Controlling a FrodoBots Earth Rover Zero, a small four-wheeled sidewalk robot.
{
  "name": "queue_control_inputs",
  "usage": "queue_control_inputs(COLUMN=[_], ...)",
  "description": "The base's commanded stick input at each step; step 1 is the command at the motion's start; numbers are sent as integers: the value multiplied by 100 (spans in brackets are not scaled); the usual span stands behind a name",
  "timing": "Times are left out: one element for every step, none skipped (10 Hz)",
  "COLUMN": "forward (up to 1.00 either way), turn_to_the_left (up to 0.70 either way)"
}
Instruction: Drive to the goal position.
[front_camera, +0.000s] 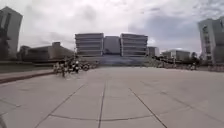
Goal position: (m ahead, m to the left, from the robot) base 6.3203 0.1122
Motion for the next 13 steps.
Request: queue_control_inputs(forward=[100,100,100,100,100,100,100,100,100,100,100,100,100], turn_to_the_left=[0,0,0,0,0,0,0,0,0,0,0,0,0])
